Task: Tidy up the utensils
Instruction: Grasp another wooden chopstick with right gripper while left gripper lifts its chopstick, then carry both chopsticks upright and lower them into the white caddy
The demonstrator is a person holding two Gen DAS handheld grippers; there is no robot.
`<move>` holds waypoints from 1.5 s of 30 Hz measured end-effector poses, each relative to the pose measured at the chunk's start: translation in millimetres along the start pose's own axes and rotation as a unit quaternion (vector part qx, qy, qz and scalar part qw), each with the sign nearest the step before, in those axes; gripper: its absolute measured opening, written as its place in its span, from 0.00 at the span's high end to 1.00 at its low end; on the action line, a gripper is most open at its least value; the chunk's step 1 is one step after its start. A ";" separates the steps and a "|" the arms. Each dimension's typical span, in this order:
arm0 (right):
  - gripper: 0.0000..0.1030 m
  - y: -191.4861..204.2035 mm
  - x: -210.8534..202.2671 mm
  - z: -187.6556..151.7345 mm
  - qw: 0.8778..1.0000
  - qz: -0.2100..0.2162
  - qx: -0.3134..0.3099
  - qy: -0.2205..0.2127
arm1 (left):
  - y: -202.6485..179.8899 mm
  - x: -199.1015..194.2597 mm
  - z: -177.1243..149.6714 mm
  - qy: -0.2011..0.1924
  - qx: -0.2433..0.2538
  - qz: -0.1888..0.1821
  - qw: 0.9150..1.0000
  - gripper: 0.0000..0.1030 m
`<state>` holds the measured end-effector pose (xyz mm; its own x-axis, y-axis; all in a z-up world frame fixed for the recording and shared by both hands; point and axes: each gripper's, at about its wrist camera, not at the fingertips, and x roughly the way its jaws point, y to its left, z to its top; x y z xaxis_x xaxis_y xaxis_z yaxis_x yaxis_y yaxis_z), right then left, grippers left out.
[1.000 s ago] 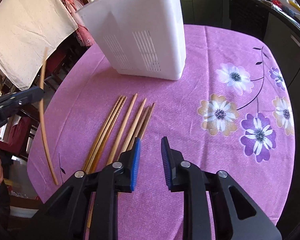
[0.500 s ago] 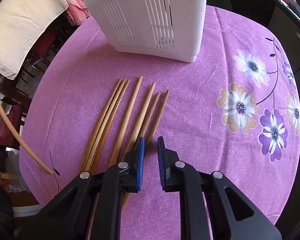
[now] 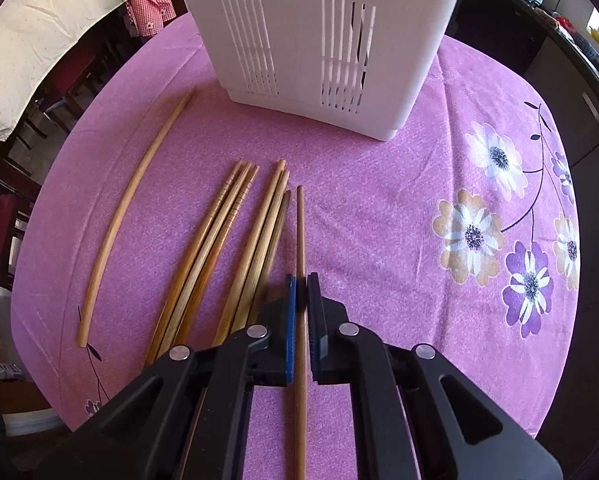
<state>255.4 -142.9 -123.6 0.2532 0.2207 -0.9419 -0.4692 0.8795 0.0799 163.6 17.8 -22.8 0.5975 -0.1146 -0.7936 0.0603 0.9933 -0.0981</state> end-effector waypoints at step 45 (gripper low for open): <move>0.94 -63.4 -173.5 -71.2 0.977 0.079 0.011 -0.200 | 3.2 29.1 32.7 0.037 0.013 0.051 0.998 0.94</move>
<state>181.0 -267.0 11.5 0.4912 0.4976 -0.7149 -0.5123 0.8288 0.2249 207.3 18.0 -26.6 0.5417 -0.0129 -0.8405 0.0238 0.9997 -0.0001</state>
